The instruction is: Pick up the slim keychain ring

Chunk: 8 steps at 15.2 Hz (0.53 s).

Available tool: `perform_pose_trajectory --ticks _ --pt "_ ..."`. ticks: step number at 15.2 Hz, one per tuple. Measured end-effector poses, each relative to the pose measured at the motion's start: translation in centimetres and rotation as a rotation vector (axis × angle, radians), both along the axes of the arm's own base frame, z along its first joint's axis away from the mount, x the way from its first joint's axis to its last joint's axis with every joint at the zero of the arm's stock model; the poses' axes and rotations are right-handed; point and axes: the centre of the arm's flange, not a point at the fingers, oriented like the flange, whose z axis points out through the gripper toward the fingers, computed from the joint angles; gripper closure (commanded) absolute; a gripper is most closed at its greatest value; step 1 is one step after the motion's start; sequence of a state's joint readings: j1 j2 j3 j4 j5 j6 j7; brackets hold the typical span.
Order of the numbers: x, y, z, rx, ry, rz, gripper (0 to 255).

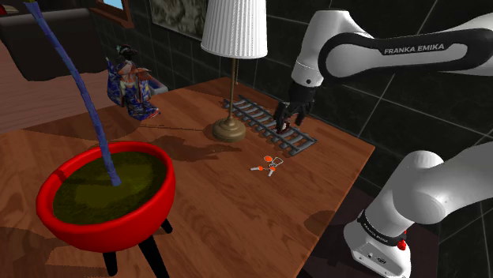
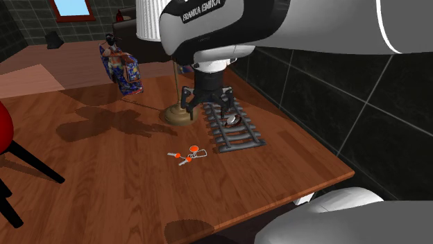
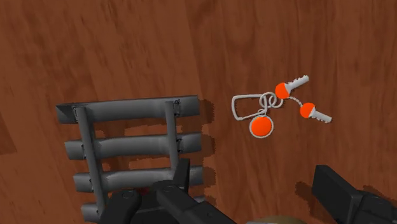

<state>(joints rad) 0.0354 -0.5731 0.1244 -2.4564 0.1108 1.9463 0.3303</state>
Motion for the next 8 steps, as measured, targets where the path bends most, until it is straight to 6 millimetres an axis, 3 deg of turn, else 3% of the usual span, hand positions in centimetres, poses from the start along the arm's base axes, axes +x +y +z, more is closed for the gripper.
perform_pose_trajectory --ticks 8 --pt "3.2 4.7 -8.9 -0.040 0.045 -0.031 0"
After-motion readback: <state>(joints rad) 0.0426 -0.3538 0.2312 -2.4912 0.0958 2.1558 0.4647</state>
